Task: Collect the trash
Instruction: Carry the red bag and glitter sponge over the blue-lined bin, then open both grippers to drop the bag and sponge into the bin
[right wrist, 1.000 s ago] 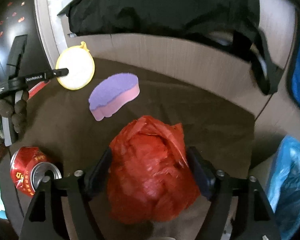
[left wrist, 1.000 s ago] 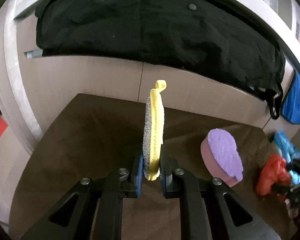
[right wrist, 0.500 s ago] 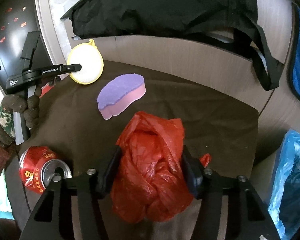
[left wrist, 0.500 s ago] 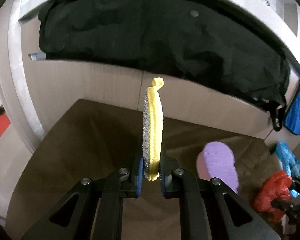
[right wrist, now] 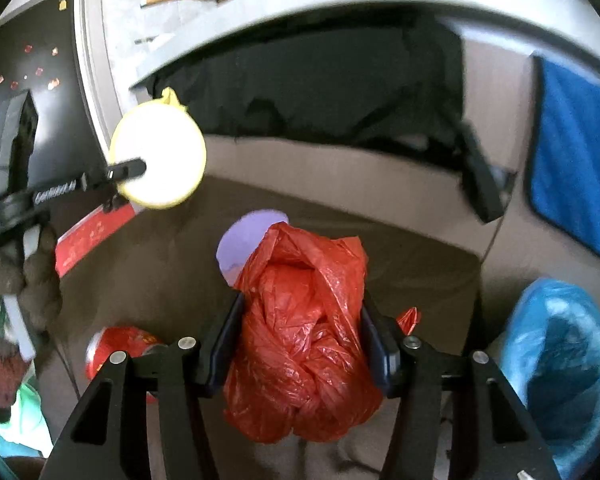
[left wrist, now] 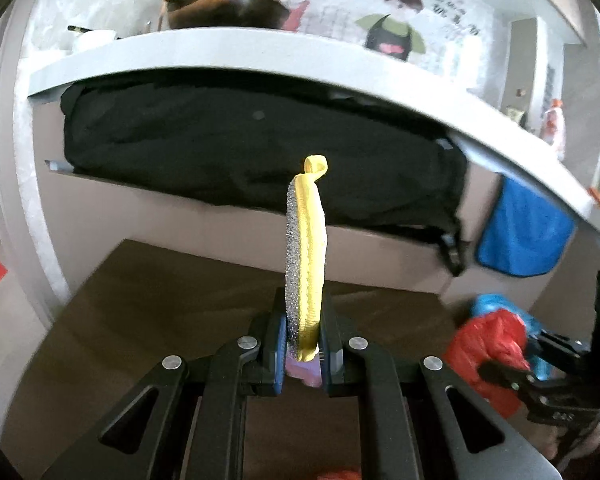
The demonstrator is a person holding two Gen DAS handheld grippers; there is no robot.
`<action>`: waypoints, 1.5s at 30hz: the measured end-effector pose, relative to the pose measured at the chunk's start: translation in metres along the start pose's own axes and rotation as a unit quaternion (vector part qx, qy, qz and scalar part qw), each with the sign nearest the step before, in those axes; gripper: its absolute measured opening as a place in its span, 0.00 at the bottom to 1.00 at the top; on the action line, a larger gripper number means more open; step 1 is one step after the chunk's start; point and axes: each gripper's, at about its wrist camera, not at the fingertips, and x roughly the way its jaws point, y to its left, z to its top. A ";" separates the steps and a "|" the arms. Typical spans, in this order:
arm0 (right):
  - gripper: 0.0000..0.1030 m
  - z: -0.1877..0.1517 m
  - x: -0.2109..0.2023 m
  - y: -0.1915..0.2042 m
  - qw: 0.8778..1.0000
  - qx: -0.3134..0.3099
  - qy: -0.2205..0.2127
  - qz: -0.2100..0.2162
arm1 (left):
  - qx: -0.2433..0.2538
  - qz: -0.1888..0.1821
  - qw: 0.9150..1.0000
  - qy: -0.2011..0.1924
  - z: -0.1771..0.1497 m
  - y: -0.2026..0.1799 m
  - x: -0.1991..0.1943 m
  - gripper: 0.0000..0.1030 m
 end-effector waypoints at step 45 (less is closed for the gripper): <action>0.51 -0.063 -0.168 -0.209 0.961 0.152 -0.131 -0.188 | 0.107 -0.165 0.980 0.034 -0.055 -0.304 0.064 0.13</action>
